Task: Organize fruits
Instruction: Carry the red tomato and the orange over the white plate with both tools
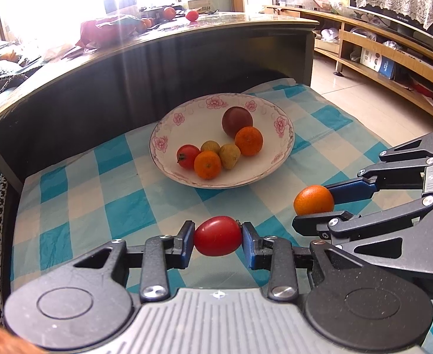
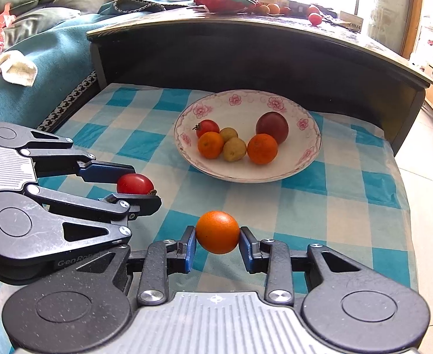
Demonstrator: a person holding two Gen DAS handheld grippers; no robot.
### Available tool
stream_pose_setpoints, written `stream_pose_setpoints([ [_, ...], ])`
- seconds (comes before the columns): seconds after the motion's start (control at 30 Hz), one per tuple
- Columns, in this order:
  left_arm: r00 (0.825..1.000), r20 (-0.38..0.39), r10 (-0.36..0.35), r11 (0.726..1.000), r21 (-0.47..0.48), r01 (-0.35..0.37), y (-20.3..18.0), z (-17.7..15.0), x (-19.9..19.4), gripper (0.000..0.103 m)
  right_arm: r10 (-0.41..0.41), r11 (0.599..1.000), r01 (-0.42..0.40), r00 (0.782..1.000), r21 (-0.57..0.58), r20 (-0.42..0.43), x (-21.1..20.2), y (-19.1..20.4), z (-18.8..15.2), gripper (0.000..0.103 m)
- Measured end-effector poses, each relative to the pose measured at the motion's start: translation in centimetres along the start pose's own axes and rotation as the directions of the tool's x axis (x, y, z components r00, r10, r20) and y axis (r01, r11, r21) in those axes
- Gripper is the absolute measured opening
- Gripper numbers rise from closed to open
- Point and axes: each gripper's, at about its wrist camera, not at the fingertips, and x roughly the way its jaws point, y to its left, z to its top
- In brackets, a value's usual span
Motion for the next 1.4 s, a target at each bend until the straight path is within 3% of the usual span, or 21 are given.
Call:
stream_pose_setpoints([
  [0.93,0.995,0.097,0.028,0.999,-0.026,-0.026,0.5,4.1,1.1,0.043,-0.043,0.997,0.037,0.995,0.072,0.088,-0.3,-2.7,3.1,0.028],
  [1.4,0.991,0.127,0.05,0.998,-0.055,-0.043,1.4,6.1,2.9,0.043,-0.045,0.997,0.037,0.991,0.069,0.126,1.5,-4.1,4.8,0.028],
])
